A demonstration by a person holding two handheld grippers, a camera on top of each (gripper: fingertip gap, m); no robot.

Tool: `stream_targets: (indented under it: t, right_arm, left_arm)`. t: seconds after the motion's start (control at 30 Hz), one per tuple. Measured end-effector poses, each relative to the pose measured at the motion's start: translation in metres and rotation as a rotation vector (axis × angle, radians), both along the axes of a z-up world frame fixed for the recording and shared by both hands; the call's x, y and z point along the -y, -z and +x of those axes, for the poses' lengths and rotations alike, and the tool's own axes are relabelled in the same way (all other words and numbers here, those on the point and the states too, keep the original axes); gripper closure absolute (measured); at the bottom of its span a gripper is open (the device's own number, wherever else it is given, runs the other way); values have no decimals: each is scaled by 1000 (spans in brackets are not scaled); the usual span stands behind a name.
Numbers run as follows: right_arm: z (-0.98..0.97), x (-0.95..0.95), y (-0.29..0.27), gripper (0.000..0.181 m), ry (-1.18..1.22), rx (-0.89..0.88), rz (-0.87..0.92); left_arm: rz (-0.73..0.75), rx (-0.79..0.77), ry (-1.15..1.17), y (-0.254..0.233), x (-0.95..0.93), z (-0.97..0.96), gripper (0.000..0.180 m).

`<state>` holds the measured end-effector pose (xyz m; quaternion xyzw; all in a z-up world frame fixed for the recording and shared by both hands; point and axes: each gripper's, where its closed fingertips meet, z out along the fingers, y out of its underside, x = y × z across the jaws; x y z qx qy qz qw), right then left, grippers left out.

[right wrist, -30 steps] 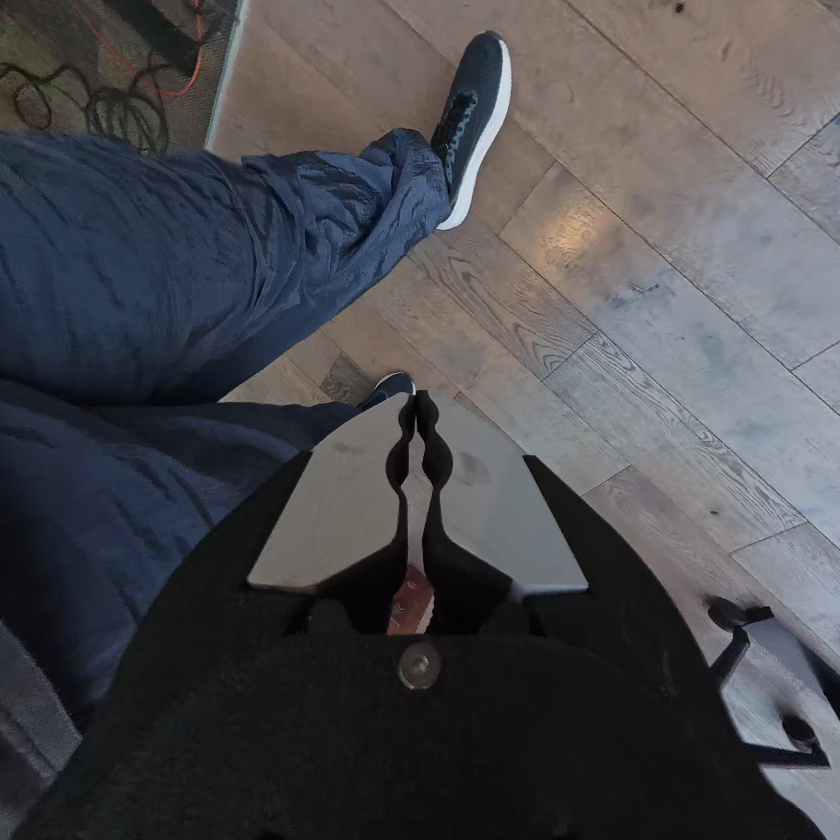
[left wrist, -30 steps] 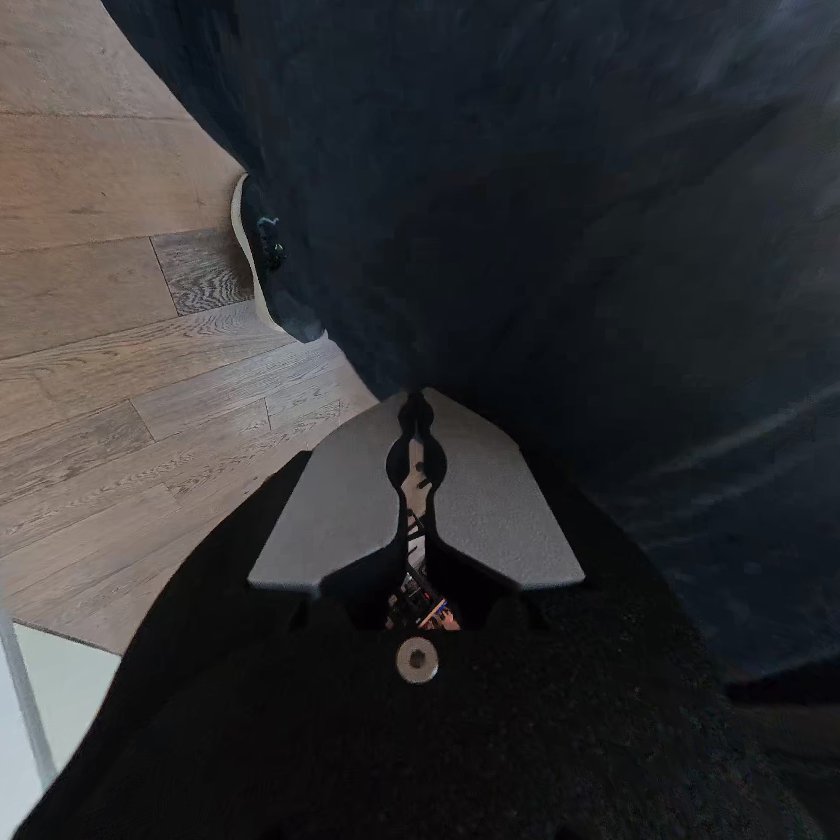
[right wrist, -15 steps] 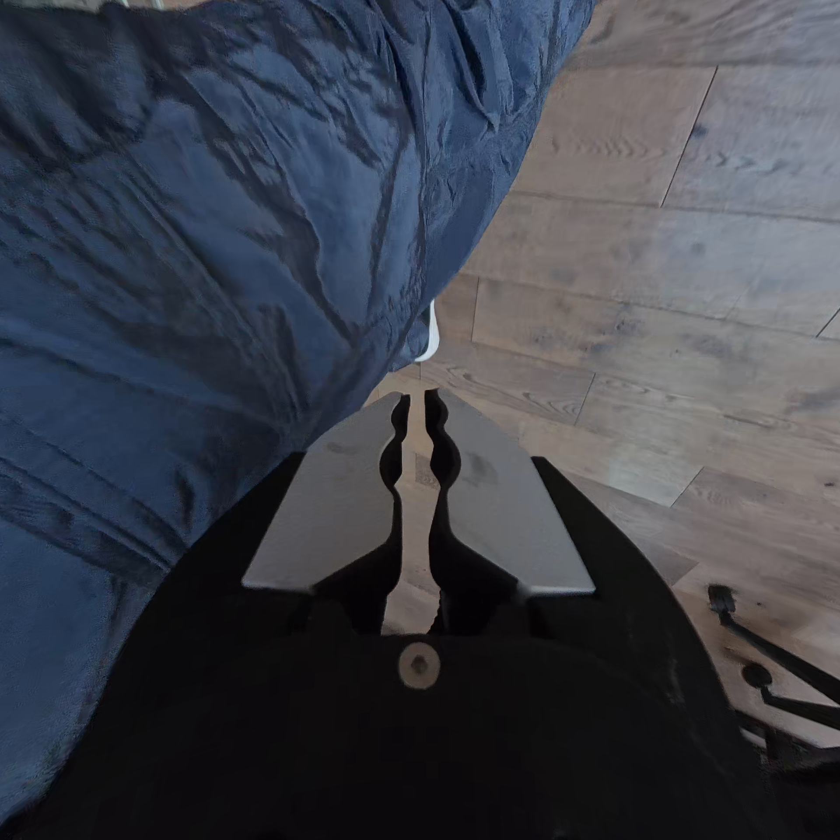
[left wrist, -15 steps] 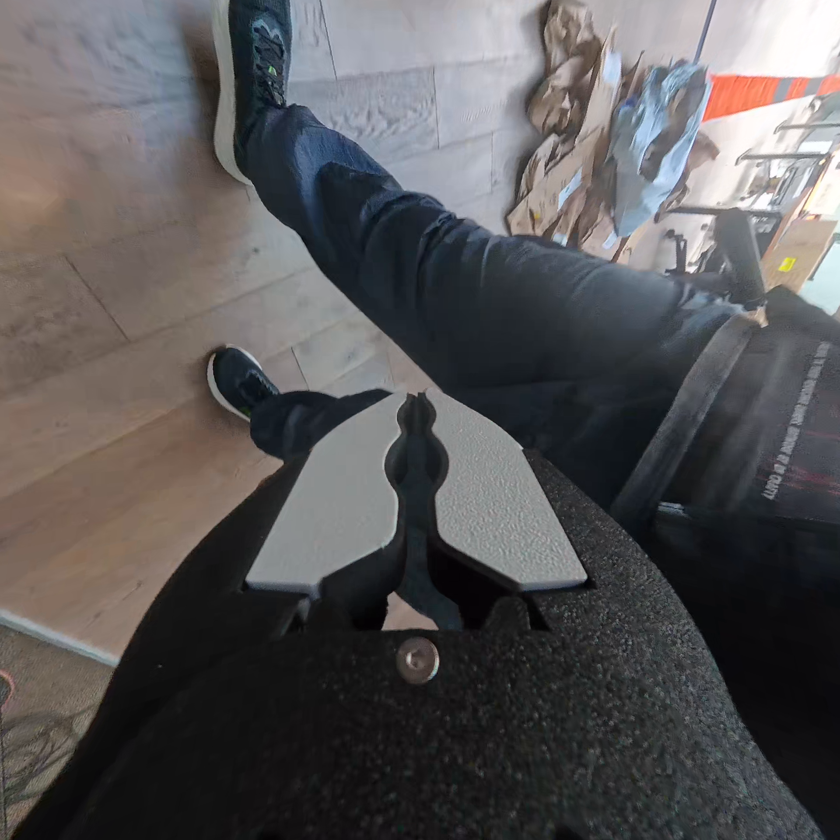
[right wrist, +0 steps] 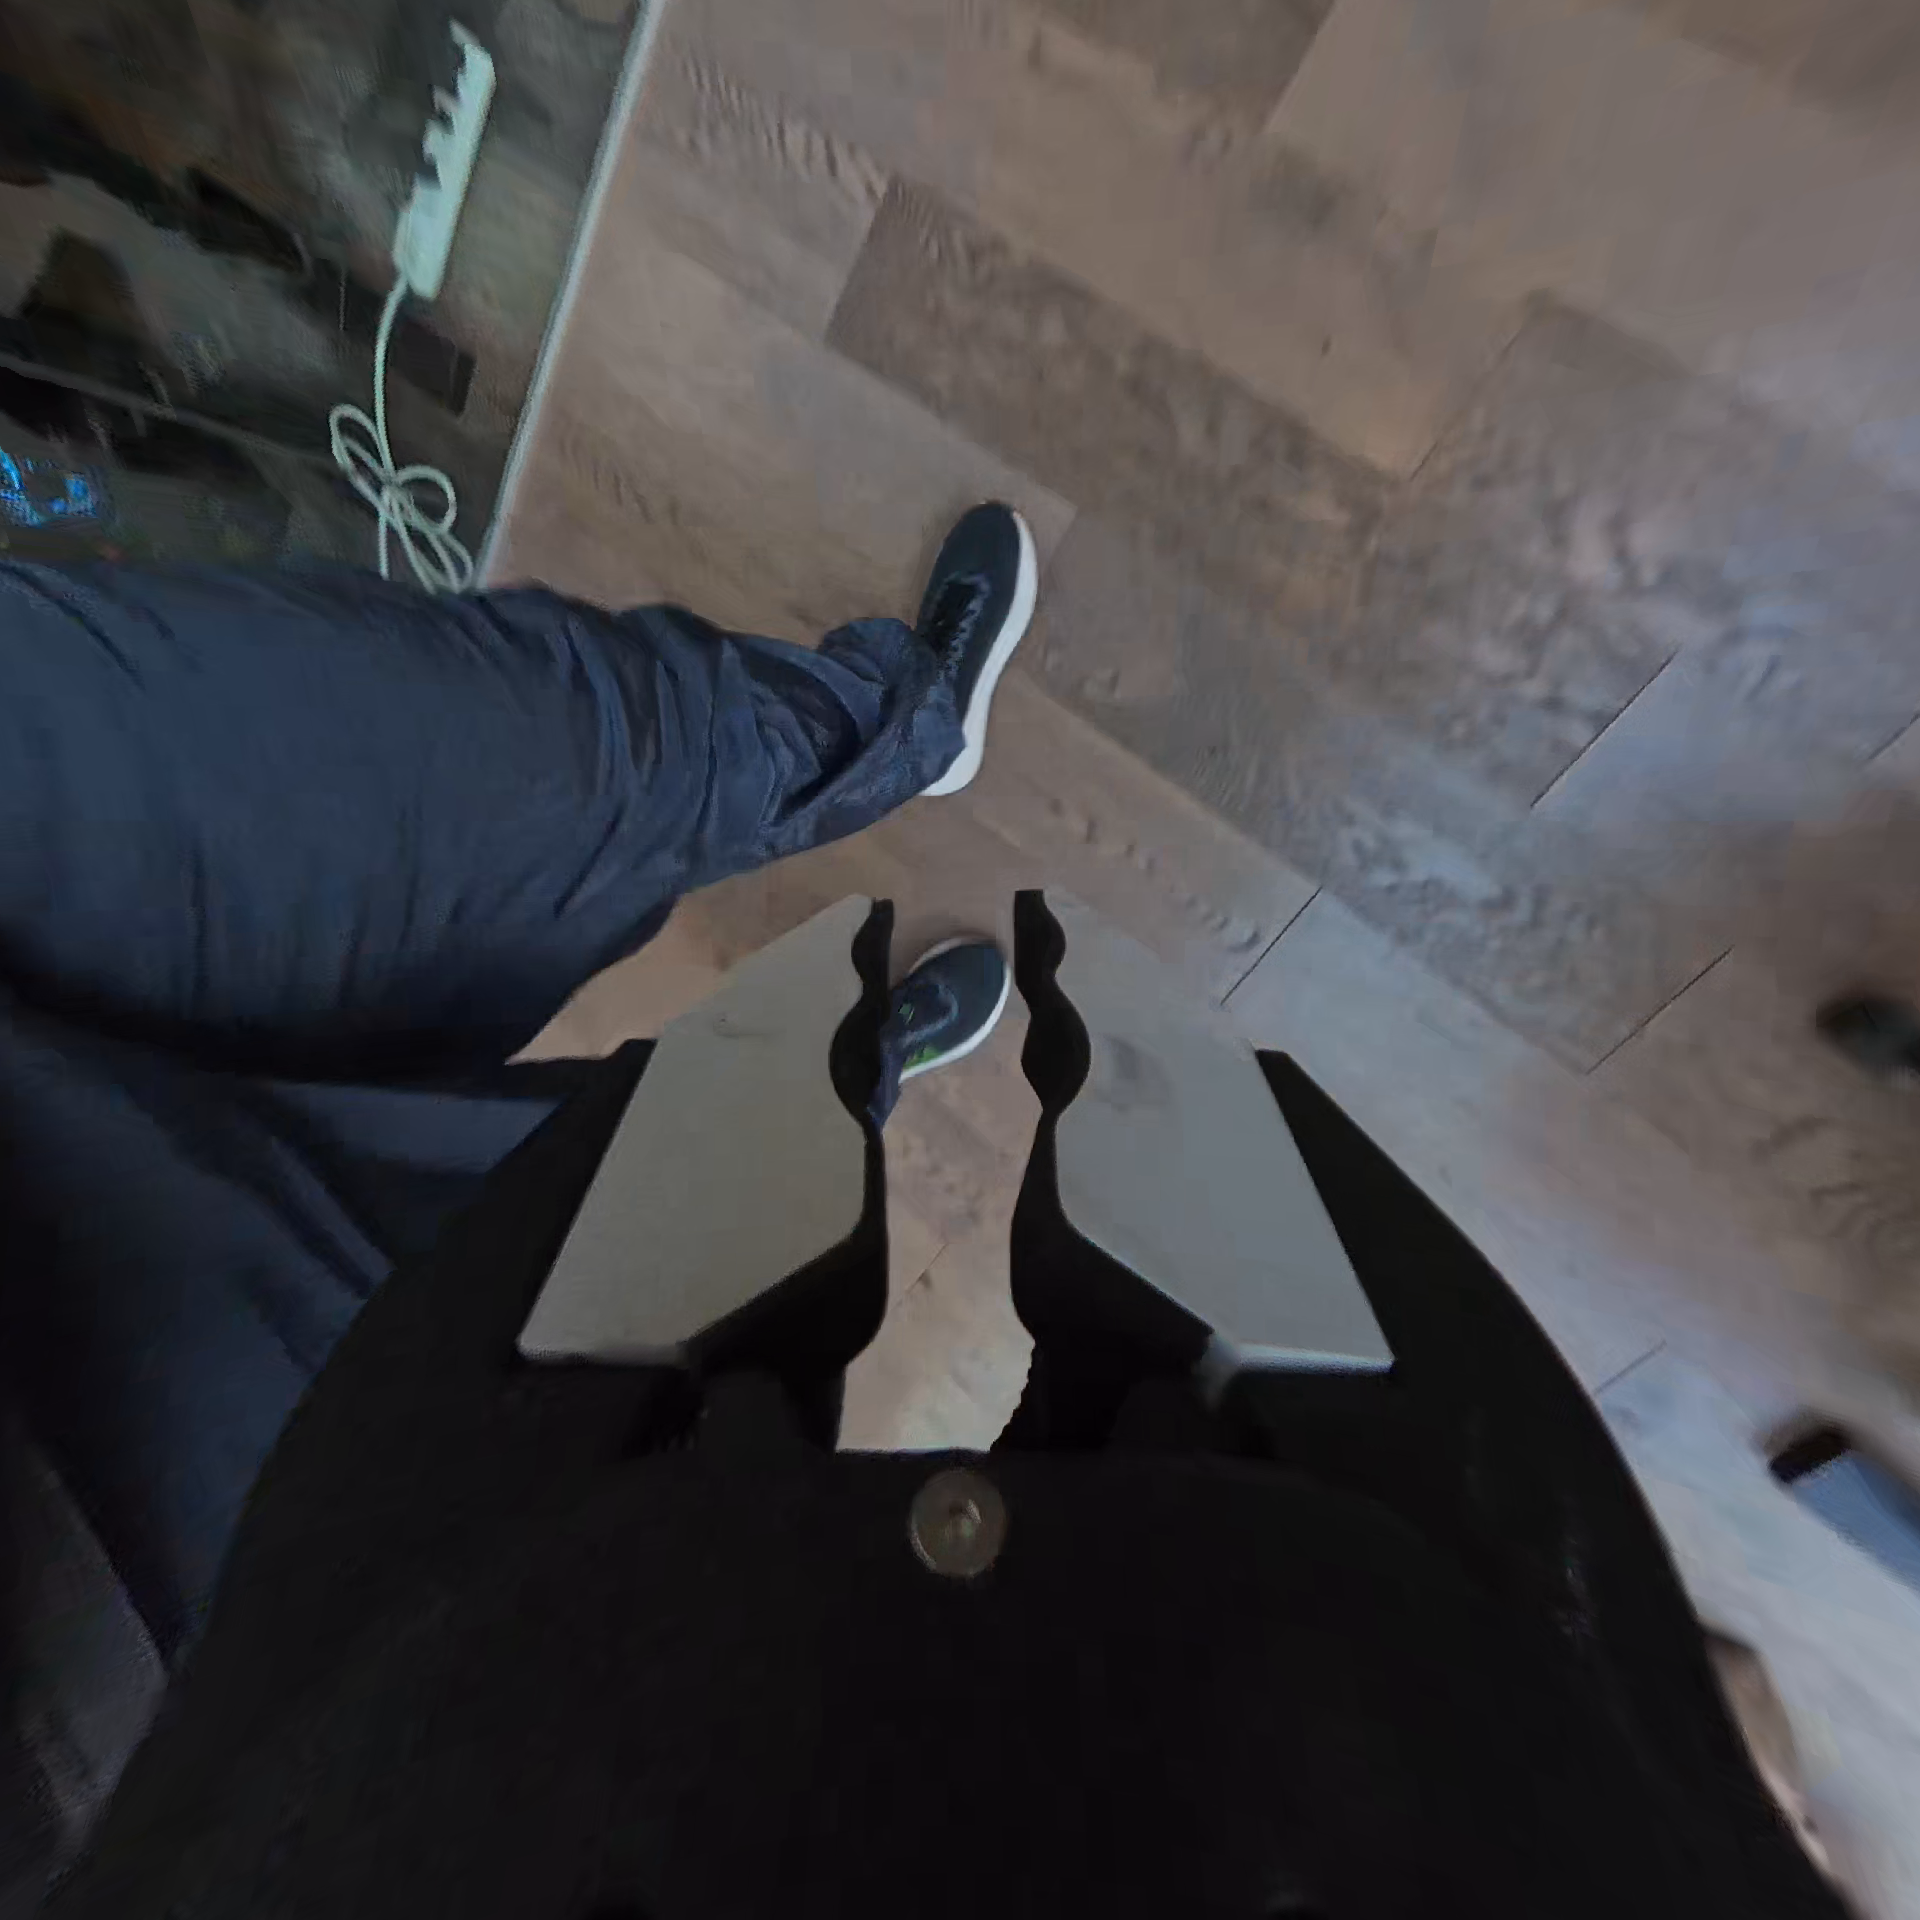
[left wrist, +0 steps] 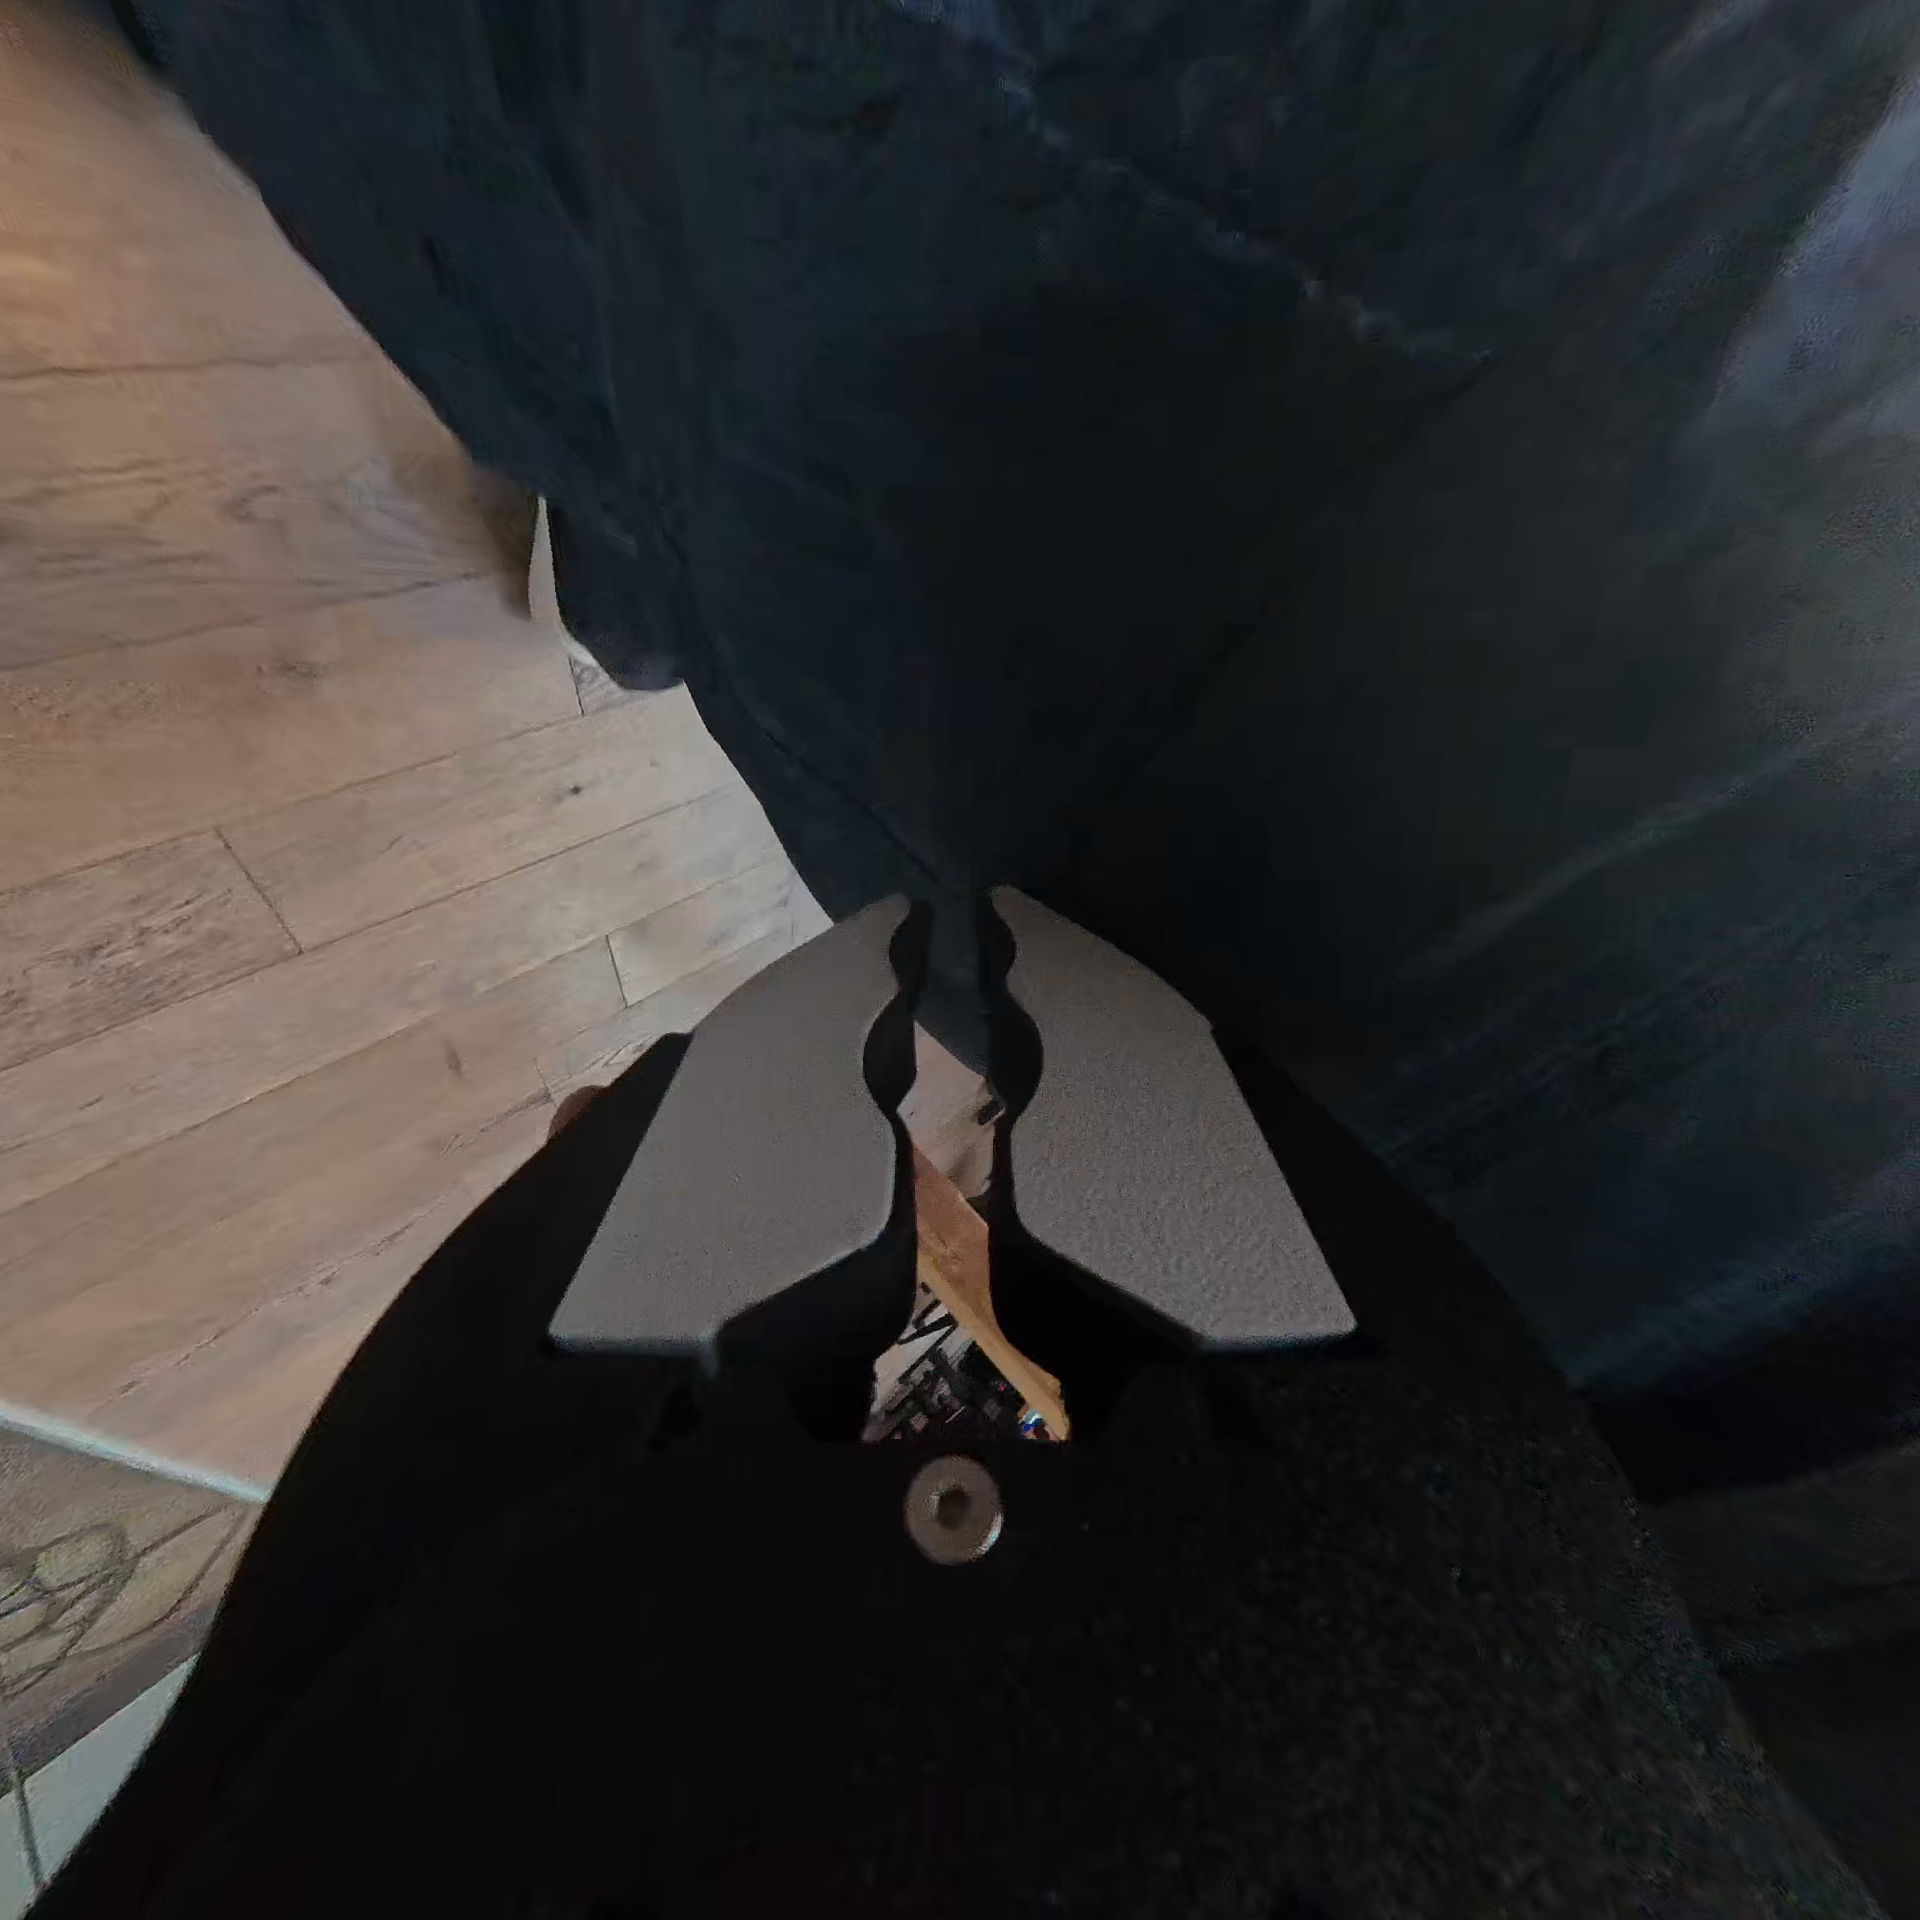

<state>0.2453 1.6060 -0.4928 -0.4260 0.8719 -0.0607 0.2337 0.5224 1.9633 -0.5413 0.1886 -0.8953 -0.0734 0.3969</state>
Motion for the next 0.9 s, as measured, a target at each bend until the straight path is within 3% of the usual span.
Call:
stream_targets:
  t: [0.2,0.3,0.5,0.63,0.73,0.83,0.9]
  right_arm:
    - [131,253,-56,127,49,110,-269]
    - [167,371,-99,116,65,73,-414]
    - [221,641,-197,98,-13,-49,-688]
    - [210,835,-223,88,54,-211,-851]
    - [196,932,-190,86,160,-163,-657]
    - [194,963,-145,96,125,-147,-397]
    - [212,958,-144,123,23,5,-308]
  left_arm:
    - [5,-36,-27,33,195,83,168]
    - [28,-68,-10,16,292,133,167]
    - [-149,2,12,-28,520,233,167]
    - [-188,29,-33,-30,642,274,167]
    - [-123,37,-53,-24,699,285,167]
    - [-45,-3,-87,-34,746,284,167]
    - [-40,16,-57,-38,785,297,170]
